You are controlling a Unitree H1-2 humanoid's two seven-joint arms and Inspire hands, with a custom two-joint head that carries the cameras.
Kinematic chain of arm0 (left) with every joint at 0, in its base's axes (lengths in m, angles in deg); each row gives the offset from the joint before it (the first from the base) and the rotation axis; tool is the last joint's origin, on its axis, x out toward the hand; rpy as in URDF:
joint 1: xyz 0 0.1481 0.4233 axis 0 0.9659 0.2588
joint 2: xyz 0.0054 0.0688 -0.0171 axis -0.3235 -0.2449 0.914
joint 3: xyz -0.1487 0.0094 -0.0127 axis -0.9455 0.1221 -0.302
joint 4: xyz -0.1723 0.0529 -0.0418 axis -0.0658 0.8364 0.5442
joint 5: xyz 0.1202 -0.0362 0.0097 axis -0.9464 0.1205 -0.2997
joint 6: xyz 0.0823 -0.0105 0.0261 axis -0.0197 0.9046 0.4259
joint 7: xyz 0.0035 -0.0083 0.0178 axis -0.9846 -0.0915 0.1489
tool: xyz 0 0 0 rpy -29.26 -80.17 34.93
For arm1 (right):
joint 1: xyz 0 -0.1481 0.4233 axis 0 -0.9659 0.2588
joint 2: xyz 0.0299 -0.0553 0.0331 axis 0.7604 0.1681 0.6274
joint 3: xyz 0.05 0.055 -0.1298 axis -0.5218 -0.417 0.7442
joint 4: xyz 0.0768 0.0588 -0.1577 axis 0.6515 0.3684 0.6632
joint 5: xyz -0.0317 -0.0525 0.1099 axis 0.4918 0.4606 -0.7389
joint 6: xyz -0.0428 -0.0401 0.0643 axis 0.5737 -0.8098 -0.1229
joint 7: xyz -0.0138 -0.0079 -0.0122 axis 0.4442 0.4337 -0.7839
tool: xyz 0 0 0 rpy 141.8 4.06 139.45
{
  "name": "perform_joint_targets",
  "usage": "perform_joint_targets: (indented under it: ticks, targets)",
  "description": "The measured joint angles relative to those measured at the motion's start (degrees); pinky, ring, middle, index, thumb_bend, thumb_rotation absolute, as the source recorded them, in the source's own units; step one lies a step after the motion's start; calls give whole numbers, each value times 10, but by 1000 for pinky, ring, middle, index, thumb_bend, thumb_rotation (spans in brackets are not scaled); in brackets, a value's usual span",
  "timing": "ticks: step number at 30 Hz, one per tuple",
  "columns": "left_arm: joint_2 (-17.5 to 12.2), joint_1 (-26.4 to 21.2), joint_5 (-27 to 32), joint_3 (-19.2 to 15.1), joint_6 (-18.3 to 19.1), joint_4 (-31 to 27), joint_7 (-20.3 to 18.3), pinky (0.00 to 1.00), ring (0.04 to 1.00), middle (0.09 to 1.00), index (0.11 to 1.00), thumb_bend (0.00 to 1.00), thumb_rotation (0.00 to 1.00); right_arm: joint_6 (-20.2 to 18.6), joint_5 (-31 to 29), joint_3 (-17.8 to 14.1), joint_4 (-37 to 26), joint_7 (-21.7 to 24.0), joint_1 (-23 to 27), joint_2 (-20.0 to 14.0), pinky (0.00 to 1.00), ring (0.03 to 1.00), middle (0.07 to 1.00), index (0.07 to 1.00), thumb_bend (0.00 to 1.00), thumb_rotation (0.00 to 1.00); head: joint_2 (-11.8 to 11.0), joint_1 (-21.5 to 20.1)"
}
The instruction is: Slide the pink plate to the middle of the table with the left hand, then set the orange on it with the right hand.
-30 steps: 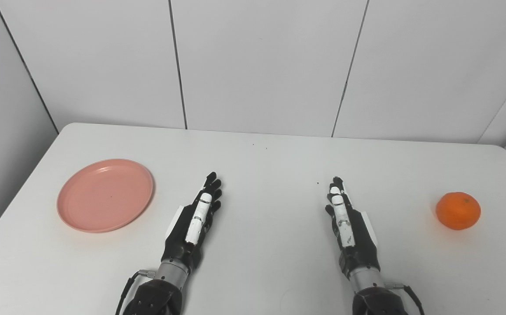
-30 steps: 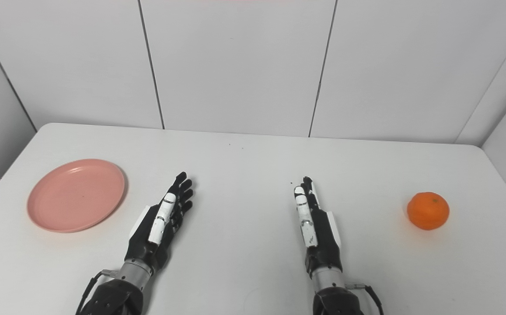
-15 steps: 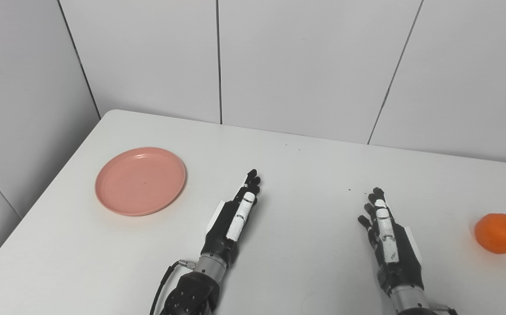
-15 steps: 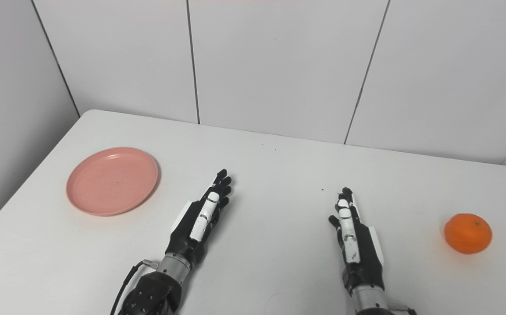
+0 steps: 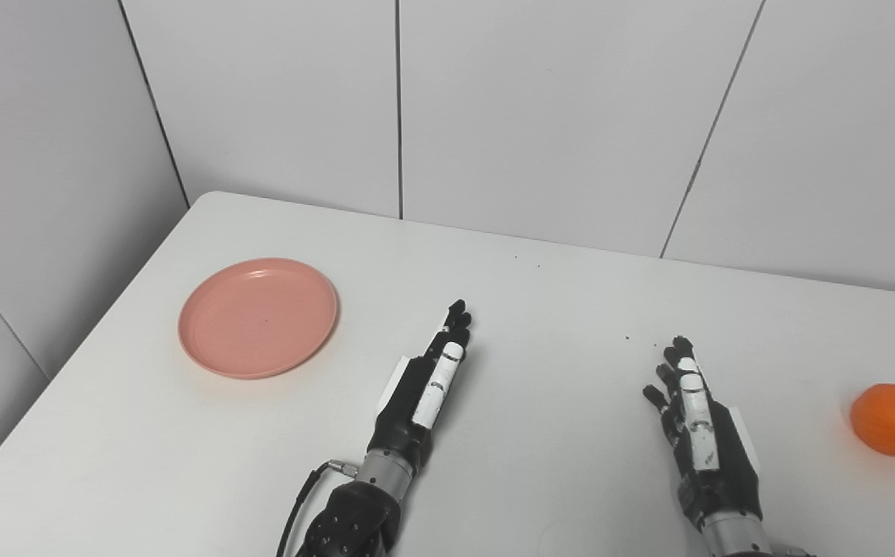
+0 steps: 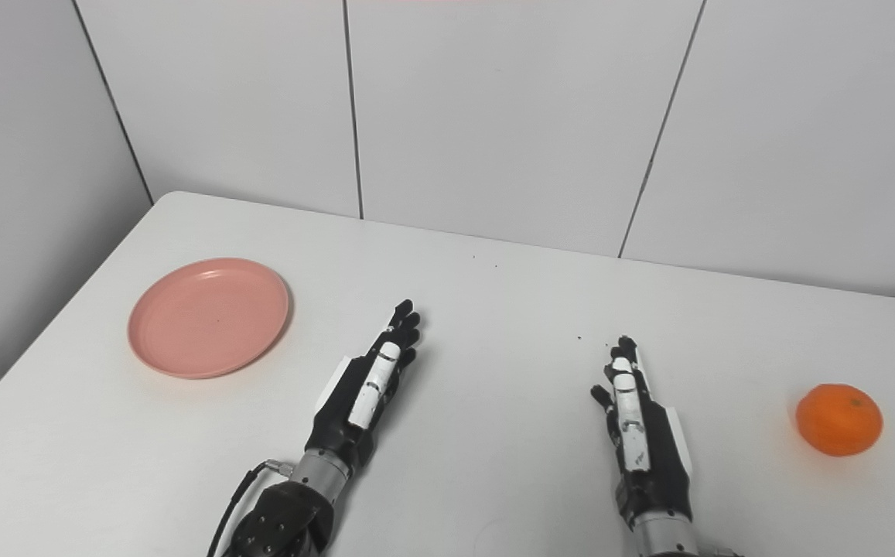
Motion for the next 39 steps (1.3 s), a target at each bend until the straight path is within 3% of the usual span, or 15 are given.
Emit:
perform_joint_targets:
  ticks: [19, 32, 39]
  targets:
    - [-16, 0, 0, -2, 1, -24, -4, 1000, 1000, 1000, 1000, 399, 1000, 8, 4, 0, 7, -1, 1, 4, 1000, 998, 1000, 1000, 198, 1000, -4, 10]
    - [-35, -24, -2, -3, 36, -78, -9, 1000, 1000, 1000, 1000, 431, 1000, 17, 0, -1, 12, 0, 1, 2, 1000, 1000, 1000, 1000, 198, 1000, -7, 31]
    - [-44, -50, 1, -27, 61, -101, -9, 1000, 1000, 1000, 1000, 441, 1000, 18, -2, -2, 12, 1, 1, -5, 1000, 1000, 1000, 1000, 210, 1000, -11, 36]
